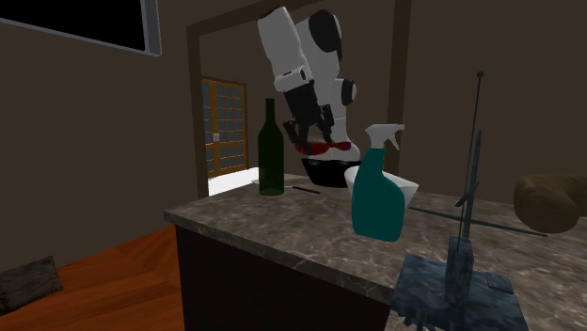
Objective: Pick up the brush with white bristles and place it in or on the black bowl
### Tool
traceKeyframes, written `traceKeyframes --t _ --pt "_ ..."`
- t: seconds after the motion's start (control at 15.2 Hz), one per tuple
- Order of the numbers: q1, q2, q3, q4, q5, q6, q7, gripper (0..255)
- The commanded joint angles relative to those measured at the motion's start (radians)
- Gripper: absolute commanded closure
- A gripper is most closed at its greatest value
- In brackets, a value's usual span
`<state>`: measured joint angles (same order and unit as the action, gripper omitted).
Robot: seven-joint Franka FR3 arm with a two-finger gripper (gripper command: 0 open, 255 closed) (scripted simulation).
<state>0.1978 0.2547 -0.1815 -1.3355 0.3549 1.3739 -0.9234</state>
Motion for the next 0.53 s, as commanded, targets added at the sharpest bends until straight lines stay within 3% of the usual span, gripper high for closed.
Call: traceKeyframes --t 0.0,0.46 --pt "-0.003 0.005 0.000 0.034 0.003 -0.028 0.008 255" --pt "0.022 -0.320 0.002 -0.378 -0.056 0.065 0.000 255"
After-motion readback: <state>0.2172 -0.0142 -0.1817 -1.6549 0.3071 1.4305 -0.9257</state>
